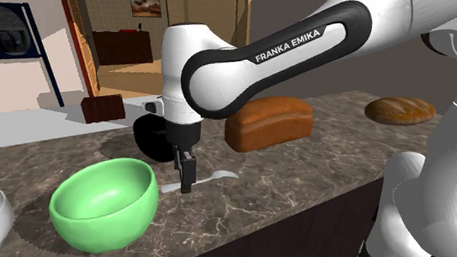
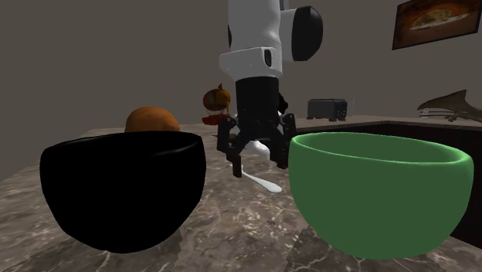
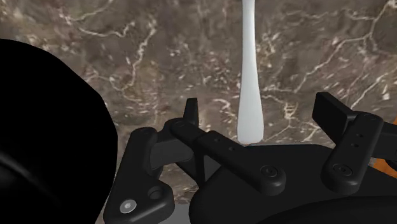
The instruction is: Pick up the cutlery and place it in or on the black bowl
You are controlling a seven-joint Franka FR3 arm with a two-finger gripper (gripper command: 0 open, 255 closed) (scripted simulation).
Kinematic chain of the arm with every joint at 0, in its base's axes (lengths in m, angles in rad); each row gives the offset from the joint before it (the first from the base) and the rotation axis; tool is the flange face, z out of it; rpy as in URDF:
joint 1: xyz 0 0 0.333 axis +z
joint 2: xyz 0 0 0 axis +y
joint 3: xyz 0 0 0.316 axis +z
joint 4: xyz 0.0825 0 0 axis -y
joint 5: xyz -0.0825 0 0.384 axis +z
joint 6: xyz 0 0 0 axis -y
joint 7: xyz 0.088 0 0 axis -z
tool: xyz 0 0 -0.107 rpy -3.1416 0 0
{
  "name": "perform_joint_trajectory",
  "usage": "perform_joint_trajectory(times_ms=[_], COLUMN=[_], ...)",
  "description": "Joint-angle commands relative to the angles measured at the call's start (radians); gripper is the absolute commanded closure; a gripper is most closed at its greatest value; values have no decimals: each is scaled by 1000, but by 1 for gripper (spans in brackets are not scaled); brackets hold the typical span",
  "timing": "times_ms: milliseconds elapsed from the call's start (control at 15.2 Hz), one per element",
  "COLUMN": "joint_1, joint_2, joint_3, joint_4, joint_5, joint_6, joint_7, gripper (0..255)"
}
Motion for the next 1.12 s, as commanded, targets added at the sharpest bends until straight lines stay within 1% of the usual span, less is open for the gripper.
perform_joint_trajectory(times_ms=[0, 528, 594, 1056], joint_1=[1, 1, 1, 1], joint_2=[13, 13, 13, 13], joint_3=[2, 2, 2, 2], joint_4=[-21, -21, -21, -21], joint_5=[0, 0, 0, 0], joint_6=[34, 34, 34, 34], joint_7=[-1, -1, -1, -1], gripper=[0, 0, 255, 255])
